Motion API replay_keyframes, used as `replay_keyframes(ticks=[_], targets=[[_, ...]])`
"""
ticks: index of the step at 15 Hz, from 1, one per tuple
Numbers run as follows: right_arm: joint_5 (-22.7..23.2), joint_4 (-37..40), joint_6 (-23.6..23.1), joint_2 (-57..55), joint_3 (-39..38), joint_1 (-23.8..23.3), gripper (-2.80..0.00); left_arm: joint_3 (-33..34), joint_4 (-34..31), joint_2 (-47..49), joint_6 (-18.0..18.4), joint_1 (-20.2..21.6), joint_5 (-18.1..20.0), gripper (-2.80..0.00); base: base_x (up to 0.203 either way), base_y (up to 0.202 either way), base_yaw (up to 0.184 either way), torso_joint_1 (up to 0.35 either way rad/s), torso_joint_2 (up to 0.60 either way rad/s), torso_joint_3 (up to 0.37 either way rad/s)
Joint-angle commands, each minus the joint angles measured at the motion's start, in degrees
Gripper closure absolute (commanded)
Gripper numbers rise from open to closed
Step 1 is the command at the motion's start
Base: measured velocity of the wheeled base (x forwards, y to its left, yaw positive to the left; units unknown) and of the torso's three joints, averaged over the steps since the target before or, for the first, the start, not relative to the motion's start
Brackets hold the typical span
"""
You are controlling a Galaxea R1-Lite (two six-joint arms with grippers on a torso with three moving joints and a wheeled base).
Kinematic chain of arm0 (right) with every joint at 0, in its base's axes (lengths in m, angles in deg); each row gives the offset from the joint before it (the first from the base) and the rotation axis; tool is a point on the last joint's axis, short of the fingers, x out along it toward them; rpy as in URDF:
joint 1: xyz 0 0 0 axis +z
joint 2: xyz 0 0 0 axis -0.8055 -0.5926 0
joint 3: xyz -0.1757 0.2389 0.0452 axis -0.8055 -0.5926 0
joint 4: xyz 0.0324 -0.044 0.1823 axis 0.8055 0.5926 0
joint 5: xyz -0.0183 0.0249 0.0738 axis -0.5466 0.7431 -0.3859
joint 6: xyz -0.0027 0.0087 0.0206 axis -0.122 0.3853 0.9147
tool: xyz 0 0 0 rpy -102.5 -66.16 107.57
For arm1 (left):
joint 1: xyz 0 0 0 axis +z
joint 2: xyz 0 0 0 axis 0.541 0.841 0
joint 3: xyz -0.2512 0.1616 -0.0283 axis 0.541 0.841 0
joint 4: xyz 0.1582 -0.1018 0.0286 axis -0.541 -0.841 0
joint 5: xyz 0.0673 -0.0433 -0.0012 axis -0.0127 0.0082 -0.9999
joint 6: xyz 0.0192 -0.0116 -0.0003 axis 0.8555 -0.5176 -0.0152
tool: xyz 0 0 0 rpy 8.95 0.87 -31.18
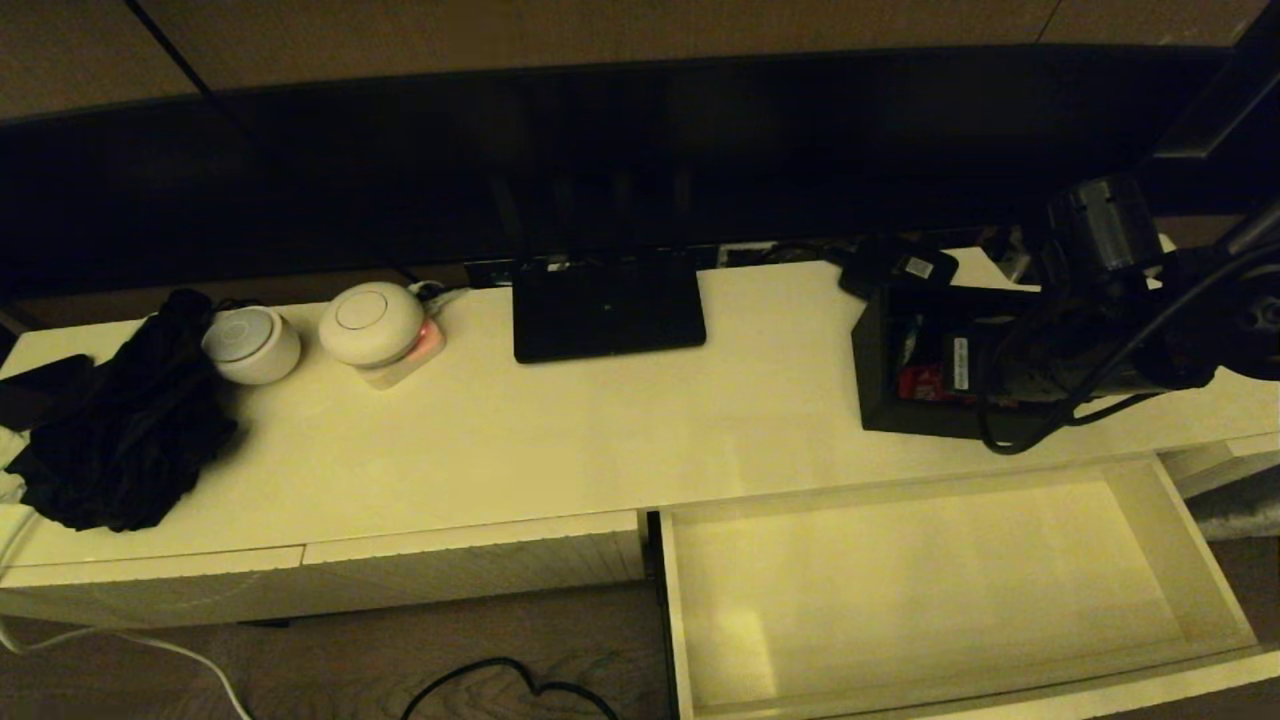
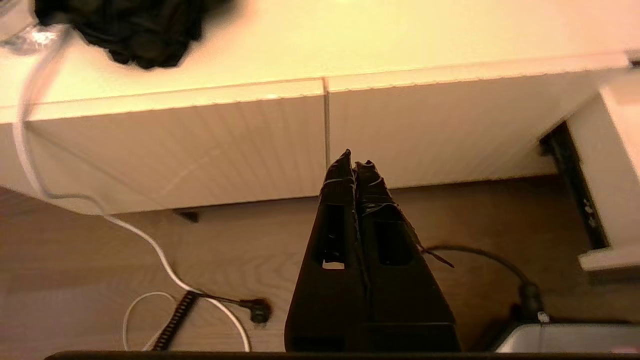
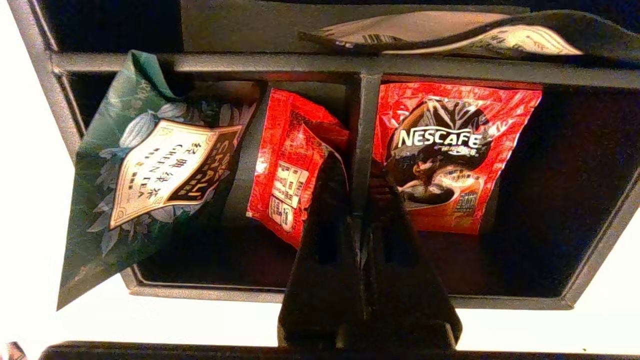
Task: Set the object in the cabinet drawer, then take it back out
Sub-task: Put the storage box in the drawer
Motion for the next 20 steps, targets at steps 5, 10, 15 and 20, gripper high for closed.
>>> replay_keyframes(ticks=[5,10,15,20], targets=[[-0.1,-1.8,-2.1,1.4,-0.7,0.0,0.00,0.2,0.0,0.0,0.0,0.0,0.0,0.00,0.000,0.000,0.000,0.000,0.00,0.000],[-0.7,-1.6,-4.9,5.1,-1.3,0.0,0.00,0.2,0.0,0.0,0.0,0.0,0.0,0.00,0.000,0.000,0.000,0.000,0.00,0.000],[-0.7,-0.3,-5.2,12.9,-8.6,0.6,0.00,0.2,0.0,0.0,0.0,0.0,0.0,0.00,0.000,0.000,0.000,0.000,0.00,0.000],[-0.4,1.3,-5.4,24.9,-22.3,5.2,0.00,0.2,0.0,0.0,0.0,0.0,0.0,0.00,0.000,0.000,0.000,0.000,0.00,0.000]])
